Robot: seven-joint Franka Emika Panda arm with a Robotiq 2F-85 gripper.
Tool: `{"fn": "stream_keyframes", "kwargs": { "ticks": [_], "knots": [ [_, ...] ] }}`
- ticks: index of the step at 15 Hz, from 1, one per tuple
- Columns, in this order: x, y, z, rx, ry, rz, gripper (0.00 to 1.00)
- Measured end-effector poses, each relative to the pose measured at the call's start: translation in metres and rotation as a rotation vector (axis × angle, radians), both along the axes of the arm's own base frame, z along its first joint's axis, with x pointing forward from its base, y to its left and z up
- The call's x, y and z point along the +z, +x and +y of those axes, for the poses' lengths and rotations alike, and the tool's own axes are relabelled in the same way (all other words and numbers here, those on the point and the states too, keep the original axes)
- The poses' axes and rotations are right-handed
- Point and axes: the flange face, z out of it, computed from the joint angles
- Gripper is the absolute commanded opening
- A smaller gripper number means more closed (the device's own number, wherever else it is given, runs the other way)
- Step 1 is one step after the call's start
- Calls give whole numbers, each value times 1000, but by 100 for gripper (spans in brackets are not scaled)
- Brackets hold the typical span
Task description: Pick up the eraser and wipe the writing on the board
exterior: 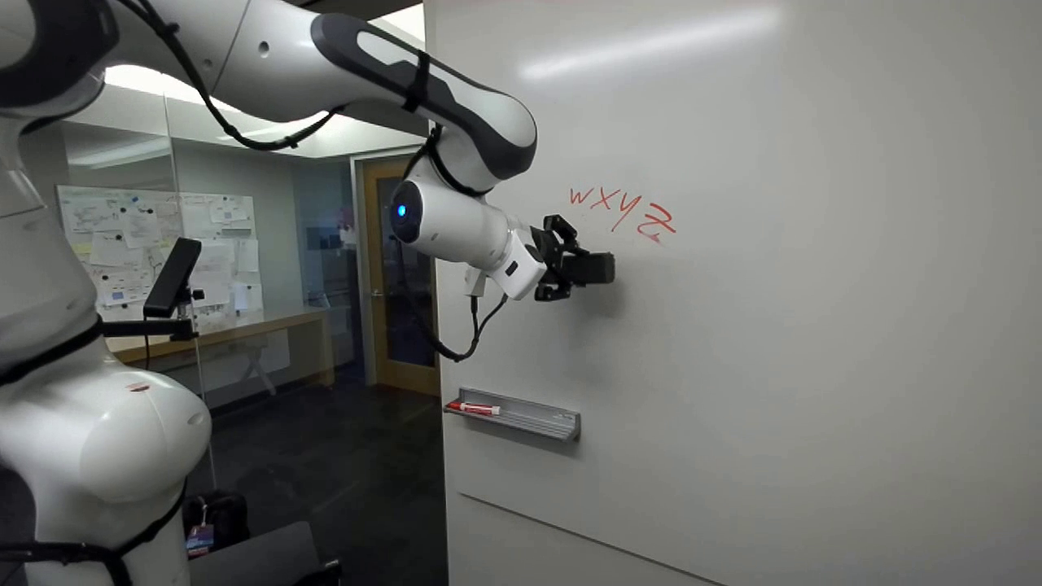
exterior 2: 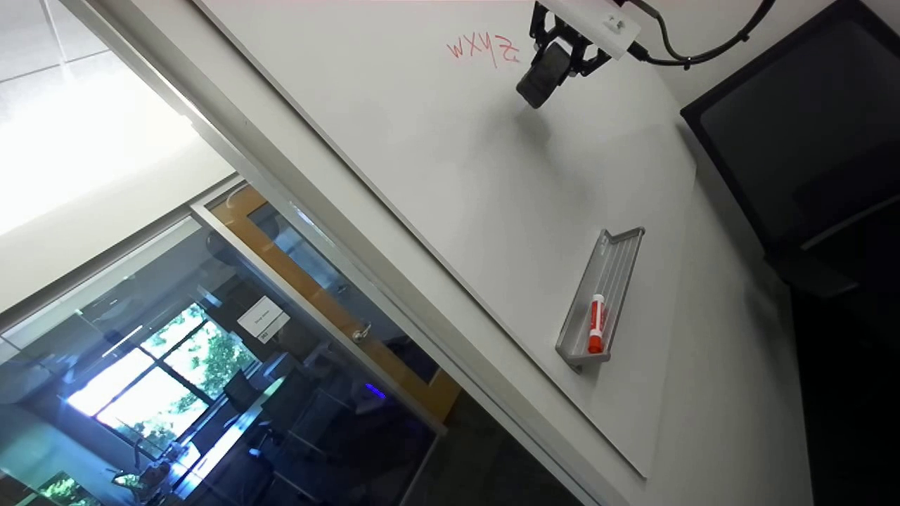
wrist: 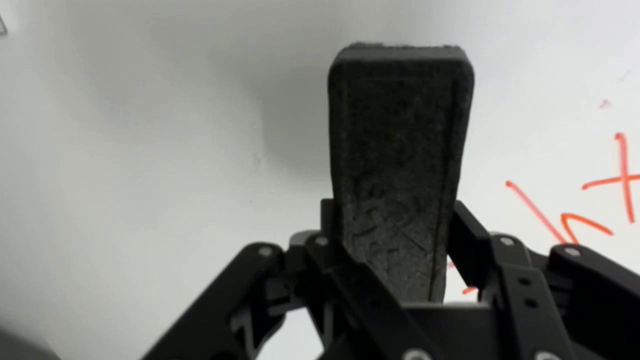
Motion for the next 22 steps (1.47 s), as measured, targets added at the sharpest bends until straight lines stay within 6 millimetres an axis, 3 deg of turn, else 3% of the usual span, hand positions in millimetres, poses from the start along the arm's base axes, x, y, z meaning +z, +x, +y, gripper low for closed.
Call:
{"fn": "stream_keyframes", "kwargs": {
  "ticks": [3,4,9,18,22],
  "knots": [
    [0,-6,11,25,3,-1,54],
    [0,-6,11,25,3,0,29],
    [9,-1,10,28,-12,-11,29],
    [76,51,36,132,-12,-85,29],
    [91,58,24,141,-16,-64,29]
  ]
}}
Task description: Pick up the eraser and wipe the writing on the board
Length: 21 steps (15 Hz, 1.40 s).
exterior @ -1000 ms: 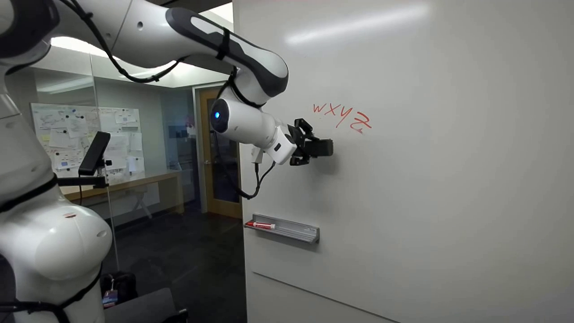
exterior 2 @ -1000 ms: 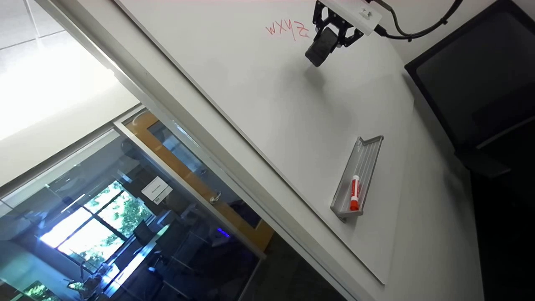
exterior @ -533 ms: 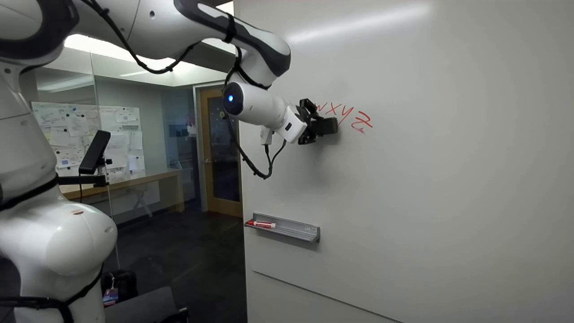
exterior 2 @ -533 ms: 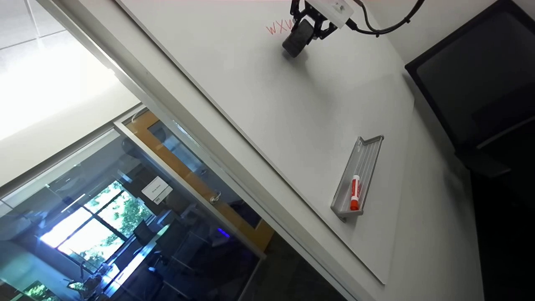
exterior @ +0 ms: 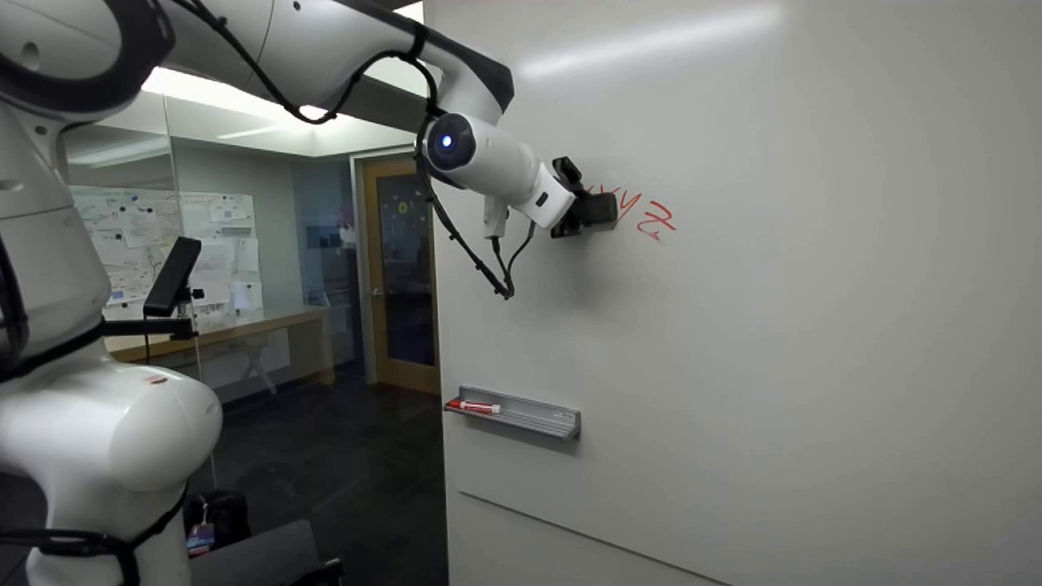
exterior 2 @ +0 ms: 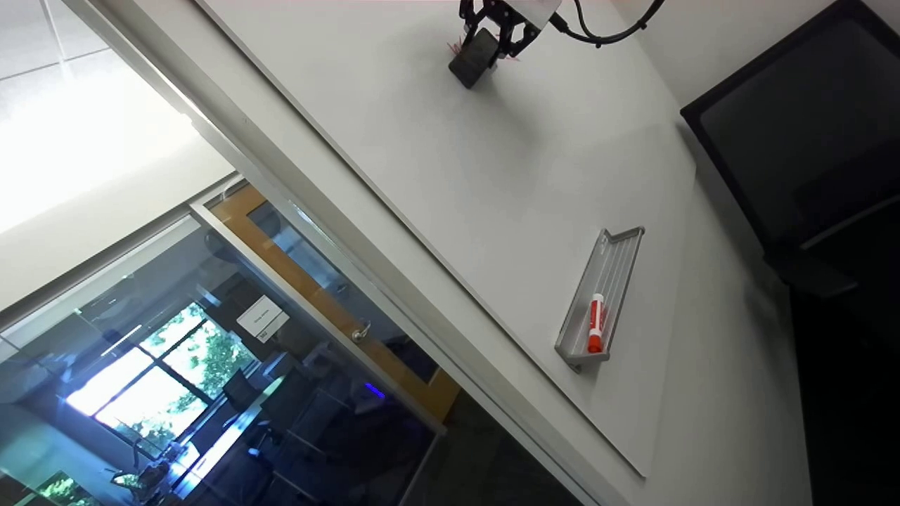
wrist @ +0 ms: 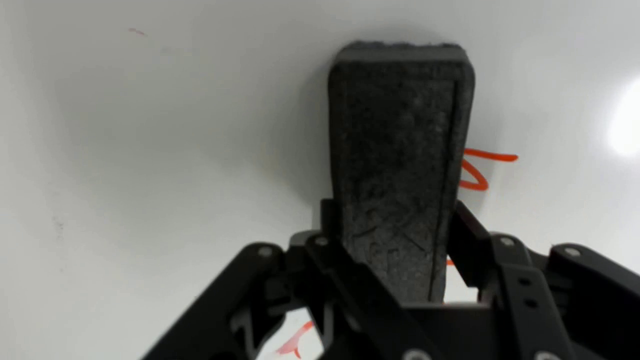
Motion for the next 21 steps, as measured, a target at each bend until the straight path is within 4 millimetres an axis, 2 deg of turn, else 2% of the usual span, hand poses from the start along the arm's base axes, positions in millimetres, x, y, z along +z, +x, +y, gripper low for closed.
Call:
{"fn": "stream_keyframes", "kwargs": {
  "ticks": [7,9,13,21],
  "knots": [
    [65,13,-35,-33,80,-83,29],
    [71,15,-40,-33,102,-92,29],
    [56,26,-55,-35,144,-65,29],
    [5,44,-86,-64,252,-8,29]
  ]
}}
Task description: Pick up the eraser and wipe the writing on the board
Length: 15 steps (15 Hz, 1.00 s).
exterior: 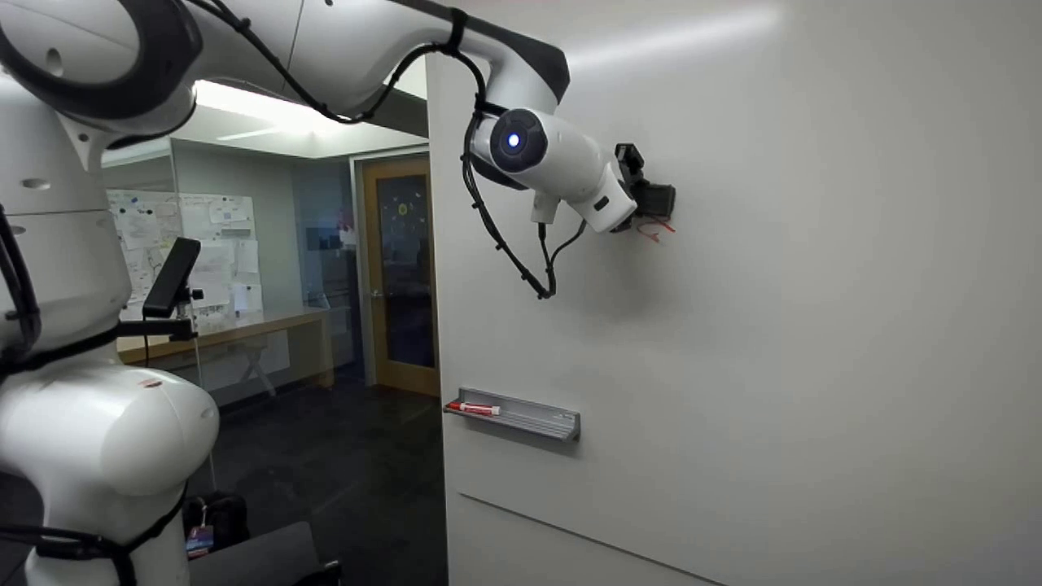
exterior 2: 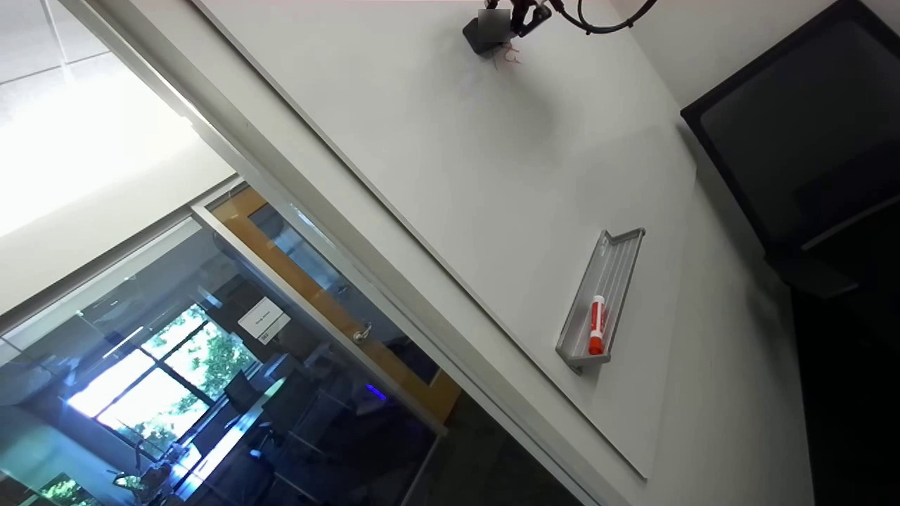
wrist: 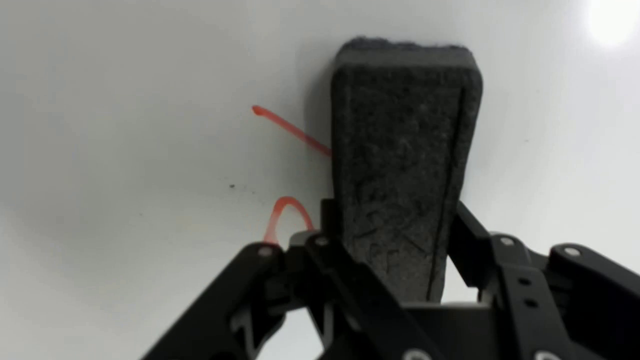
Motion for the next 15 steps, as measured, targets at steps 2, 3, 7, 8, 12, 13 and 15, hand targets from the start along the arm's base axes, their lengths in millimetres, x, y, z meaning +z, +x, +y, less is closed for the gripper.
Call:
{"fn": "stream_keyframes", "kwargs": {
  "ticks": [2,3,7,8,12,13,15],
  "knots": [
    [-13,2,-3,-2,22,15,29],
    [-20,3,-5,-2,28,24,29],
    [-53,3,-2,-1,30,84,29],
    [-63,3,-1,1,27,104,29],
    [-102,0,8,15,13,179,29],
    [-108,-1,10,17,8,189,29],
    [-111,-1,10,16,-2,185,29]
  ]
}}
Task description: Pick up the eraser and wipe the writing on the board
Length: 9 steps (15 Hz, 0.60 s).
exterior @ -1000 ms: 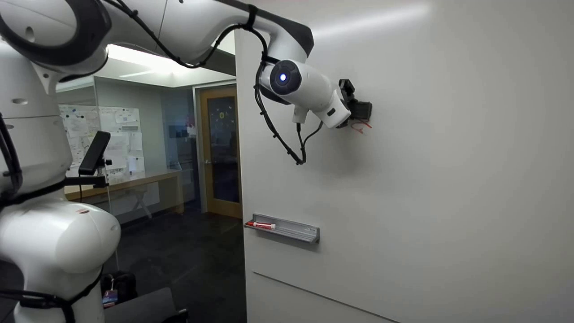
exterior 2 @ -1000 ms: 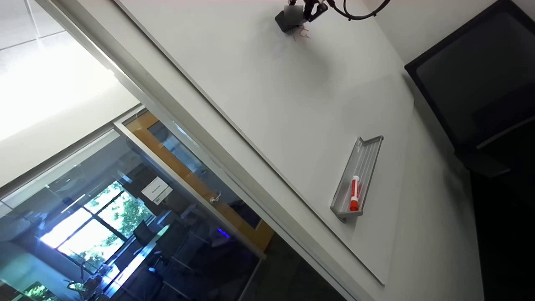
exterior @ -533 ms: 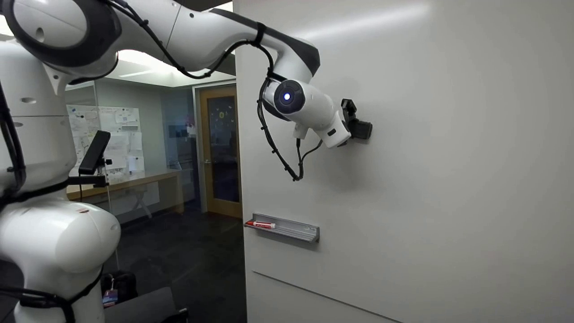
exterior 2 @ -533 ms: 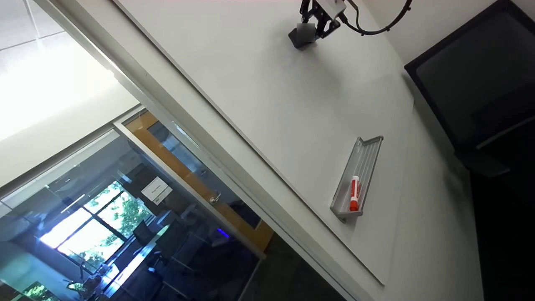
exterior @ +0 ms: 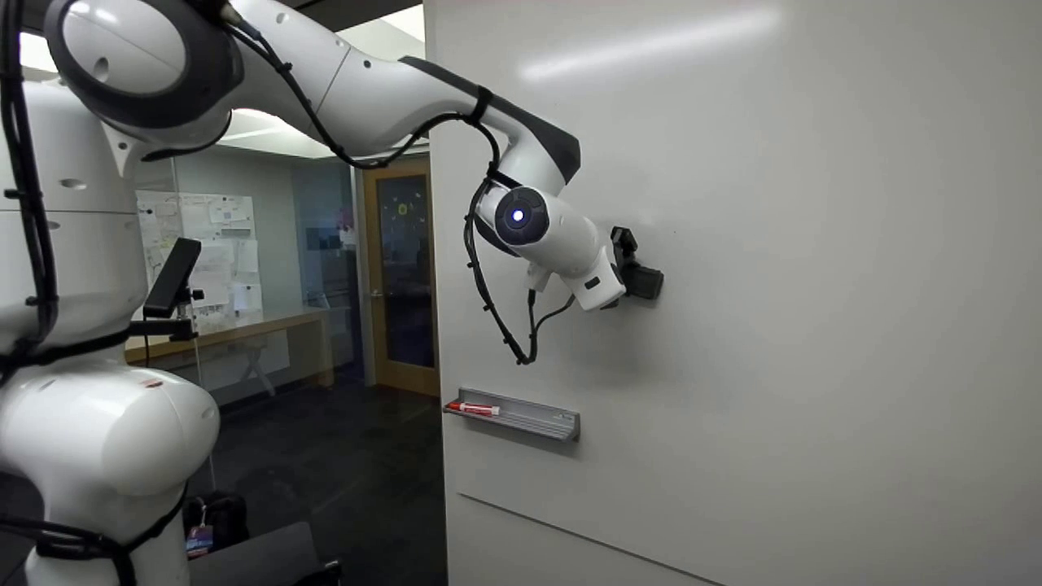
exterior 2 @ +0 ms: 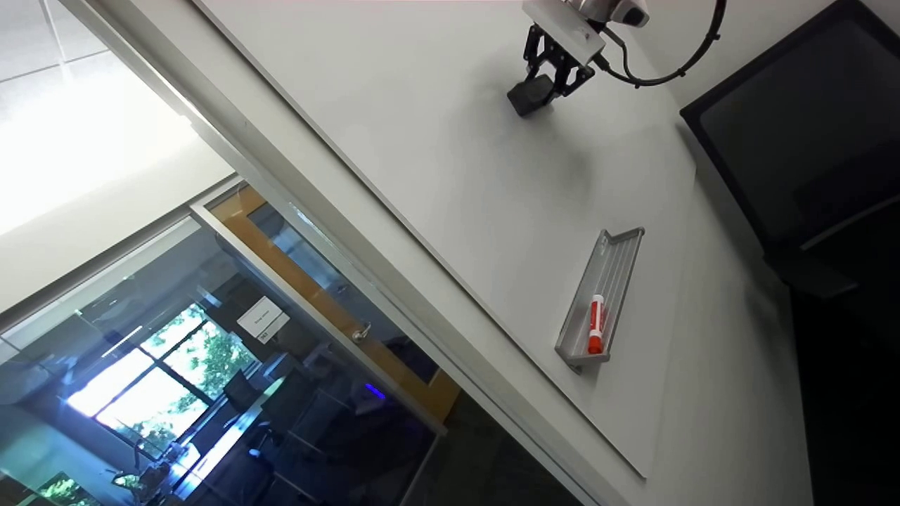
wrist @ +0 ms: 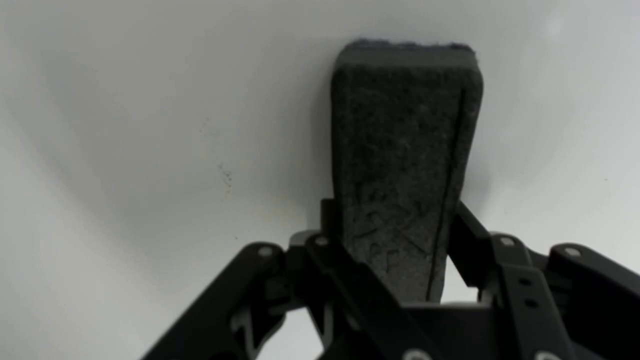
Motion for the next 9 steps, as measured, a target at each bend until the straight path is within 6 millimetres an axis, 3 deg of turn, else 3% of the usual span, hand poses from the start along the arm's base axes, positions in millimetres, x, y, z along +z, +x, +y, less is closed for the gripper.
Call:
{"fn": "stream_keyframes", "kwargs": {
  "ticks": [5,9],
  "knots": [
    [0,-2,0,-21,-27,-68,29],
    [23,-2,-6,-22,-47,-130,29]
  ]
}}
